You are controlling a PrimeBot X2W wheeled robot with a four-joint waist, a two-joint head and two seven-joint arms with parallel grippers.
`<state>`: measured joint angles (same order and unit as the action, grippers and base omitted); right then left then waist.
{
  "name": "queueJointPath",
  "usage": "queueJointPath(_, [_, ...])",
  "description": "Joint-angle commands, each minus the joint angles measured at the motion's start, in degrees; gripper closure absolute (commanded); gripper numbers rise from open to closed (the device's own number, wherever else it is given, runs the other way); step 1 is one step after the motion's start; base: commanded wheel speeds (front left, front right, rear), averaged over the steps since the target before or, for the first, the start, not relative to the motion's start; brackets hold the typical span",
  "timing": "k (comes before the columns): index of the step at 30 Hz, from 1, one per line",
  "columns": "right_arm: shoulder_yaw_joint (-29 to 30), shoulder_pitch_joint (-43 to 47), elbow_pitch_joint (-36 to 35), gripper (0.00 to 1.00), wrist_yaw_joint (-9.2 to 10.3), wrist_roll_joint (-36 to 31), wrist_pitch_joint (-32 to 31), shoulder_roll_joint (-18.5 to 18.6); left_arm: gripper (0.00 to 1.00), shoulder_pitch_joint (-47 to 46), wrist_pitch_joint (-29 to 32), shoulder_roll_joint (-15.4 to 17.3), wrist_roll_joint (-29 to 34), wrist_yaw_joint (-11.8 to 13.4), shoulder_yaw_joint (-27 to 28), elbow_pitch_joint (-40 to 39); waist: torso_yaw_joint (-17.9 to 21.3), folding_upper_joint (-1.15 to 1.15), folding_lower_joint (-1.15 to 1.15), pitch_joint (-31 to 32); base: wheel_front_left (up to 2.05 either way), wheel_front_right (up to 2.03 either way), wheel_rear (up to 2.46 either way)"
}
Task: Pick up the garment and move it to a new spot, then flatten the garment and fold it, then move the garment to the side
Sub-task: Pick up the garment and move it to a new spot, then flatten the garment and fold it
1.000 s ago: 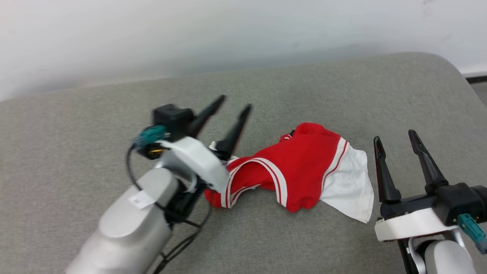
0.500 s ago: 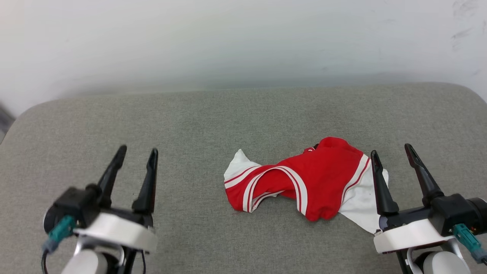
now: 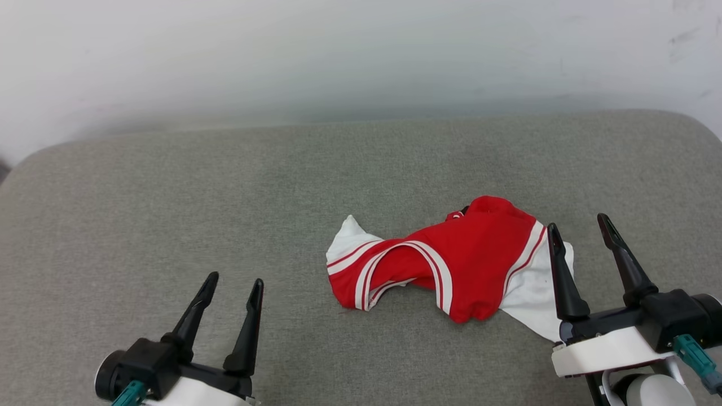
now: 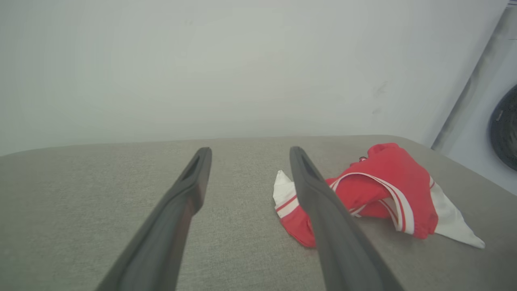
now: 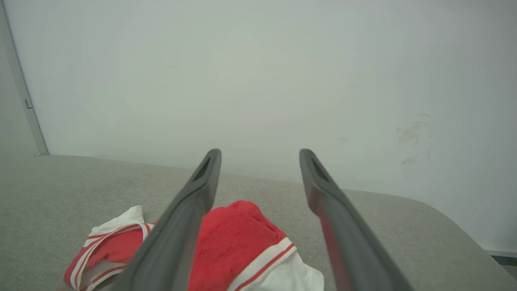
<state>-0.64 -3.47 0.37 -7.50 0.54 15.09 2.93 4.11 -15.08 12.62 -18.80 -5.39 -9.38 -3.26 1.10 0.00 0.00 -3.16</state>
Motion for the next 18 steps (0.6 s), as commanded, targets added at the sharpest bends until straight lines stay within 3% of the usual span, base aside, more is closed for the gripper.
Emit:
queueJointPath(1, [-0.1,-0.6,-0.3,0.00,0.03,0.0,0.1,-0.1,0.00,-1.6,-0.1,1.1,0.6,-0.5,-0.5,0.8,0.7,0.00,0.00,-1.0,0.00,0.00,0.00])
queueJointPath(7, [0.6,-1.4,-0.8,0.00,0.02,-0.6,0.1,-0.1,0.00,-9.4,8.8,3.4,-1.5,-1.5,-3.7,1.9,2.1,0.00,0.00,-4.5,0.00,0.00,0.00])
queueJointPath(13, [0.4,-2.9,-1.7,0.00,0.02,-1.4,0.1,-0.1,0.00,-20.3,30.2,4.6,-7.0,-1.6,-7.1,4.8,3.3,0.00,0.00,-9.1,0.00,0.00,0.00])
queueJointPath(18, [0.2,-4.6,-2.9,0.00,0.02,-2.0,0.1,-0.1,0.00,-28.4,42.1,5.8,-8.5,-1.9,-10.1,8.2,4.7,0.00,0.00,-14.0,0.00,0.00,0.00])
